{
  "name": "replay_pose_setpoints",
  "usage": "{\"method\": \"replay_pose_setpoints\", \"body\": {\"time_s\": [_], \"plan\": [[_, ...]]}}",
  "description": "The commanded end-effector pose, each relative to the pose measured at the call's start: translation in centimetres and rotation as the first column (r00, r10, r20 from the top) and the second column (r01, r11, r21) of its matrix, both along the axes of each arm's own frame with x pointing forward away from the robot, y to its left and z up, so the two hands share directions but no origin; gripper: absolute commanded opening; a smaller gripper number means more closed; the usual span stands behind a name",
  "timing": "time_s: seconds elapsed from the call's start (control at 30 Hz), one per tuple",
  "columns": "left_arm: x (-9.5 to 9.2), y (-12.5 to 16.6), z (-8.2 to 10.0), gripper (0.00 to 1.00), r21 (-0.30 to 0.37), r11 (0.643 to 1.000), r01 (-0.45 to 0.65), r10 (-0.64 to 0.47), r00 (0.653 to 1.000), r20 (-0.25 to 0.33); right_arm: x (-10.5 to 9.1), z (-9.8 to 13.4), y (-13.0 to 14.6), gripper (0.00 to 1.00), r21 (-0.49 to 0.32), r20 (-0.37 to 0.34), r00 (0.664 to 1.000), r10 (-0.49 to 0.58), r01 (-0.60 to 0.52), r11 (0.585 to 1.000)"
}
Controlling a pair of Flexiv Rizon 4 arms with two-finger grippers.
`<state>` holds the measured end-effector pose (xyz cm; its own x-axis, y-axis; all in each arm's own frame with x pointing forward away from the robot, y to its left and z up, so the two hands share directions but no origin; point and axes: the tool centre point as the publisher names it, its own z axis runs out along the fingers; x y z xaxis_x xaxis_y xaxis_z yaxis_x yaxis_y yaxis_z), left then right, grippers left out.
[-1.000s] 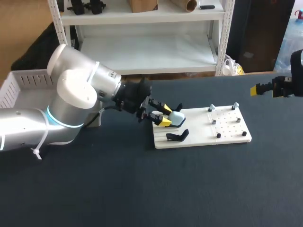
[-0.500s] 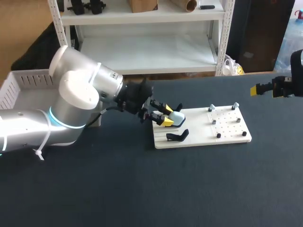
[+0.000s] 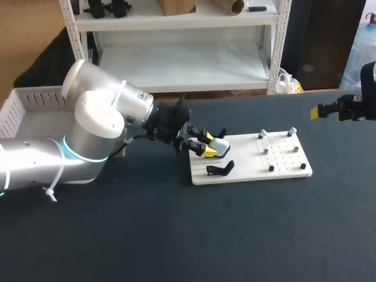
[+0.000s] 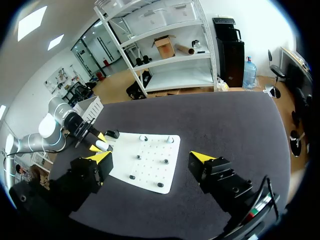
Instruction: Pick up each earbud case from the left stands, insert the matching earbuds, close the lid, and place the case in the box.
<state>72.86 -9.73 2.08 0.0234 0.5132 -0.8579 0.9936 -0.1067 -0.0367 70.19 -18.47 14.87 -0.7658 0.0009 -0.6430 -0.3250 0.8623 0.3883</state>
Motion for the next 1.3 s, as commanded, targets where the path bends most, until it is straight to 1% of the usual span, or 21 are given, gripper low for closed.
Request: {"method": "replay_pose_setpoints", "body": {"time_s": [0.03, 0.2, 0.33, 0.37, 0.4, 0.43, 0.57, 0.8, 0.93, 1.03, 1.1, 1.3], "plan": [[-0.3, -0.1, -0.1, 0.37, -0.003, 1.000, -0.011, 0.011, 1.000, 0.003, 0.0, 0.0, 0.0, 1.00, -0.001, 0.000, 1.000, 0.000, 0.000, 1.000], [-0.3, -0.1, -0.2, 0.37, -0.008, 1.000, -0.023, 0.023, 1.000, -0.002, 0.0, 0.0, 0.0, 1.00, -0.001, 0.000, 1.000, 0.000, 0.000, 1.000], [-0.4, -0.2, -0.2, 0.35, -0.009, 1.000, -0.024, 0.024, 1.000, -0.003, 0.0, 0.0, 0.0, 1.00, -0.001, 0.000, 1.000, 0.000, 0.000, 1.000], [-0.4, -0.2, -0.2, 0.33, -0.009, 1.000, -0.025, 0.025, 1.000, -0.003, 0.0, 0.0, 0.0, 1.00, -0.001, 0.000, 1.000, 0.000, 0.000, 1.000], [-0.4, -0.2, -0.2, 0.28, -0.009, 1.000, -0.026, 0.026, 1.000, -0.004, 0.0, 0.0, 0.0, 1.00, -0.001, 0.000, 1.000, 0.000, 0.000, 1.000], [-0.4, -0.2, -0.2, 0.18, -0.010, 1.000, -0.027, 0.027, 1.000, -0.004, 0.0, 0.0, 0.0, 1.00, -0.001, 0.000, 1.000, 0.000, 0.000, 1.000], [-0.6, 0.0, 0.0, 0.00, -0.017, 0.999, -0.030, 0.030, 1.000, -0.003, 0.0, 0.0, 0.0, 1.00, -0.001, 0.000, 1.000, 0.000, 0.000, 1.000], [-1.3, 0.6, 1.1, 0.00, -0.040, 0.999, -0.027, 0.028, 0.999, 0.019, 0.0, 0.0, 0.0, 1.00, -0.001, 0.000, 1.000, 0.000, 0.000, 1.000], [-1.9, 1.0, 2.2, 0.00, -0.073, 0.997, -0.029, 0.031, 0.999, 0.027, 0.0, 0.0, 0.0, 1.00, -0.001, 0.000, 1.000, 0.000, 0.000, 1.000], [-2.6, 1.1, 3.2, 0.00, -0.119, 0.992, -0.046, 0.050, 0.998, 0.038, 0.0, 0.0, 0.0, 1.00, -0.001, 0.000, 1.000, 0.000, 0.000, 1.000], [-2.9, 1.0, 4.0, 0.00, -0.164, 0.983, -0.082, 0.093, 0.994, 0.061, 0.0, 0.0, 0.0, 1.00, -0.001, 0.000, 1.000, 0.000, 0.000, 1.000], [-3.7, 0.3, 6.2, 0.00, -0.264, 0.957, -0.116, 0.134, 0.989, 0.055, 0.0, 0.0, 0.0, 1.00, -0.001, 0.000, 1.000, 0.000, 0.000, 1.000]]}}
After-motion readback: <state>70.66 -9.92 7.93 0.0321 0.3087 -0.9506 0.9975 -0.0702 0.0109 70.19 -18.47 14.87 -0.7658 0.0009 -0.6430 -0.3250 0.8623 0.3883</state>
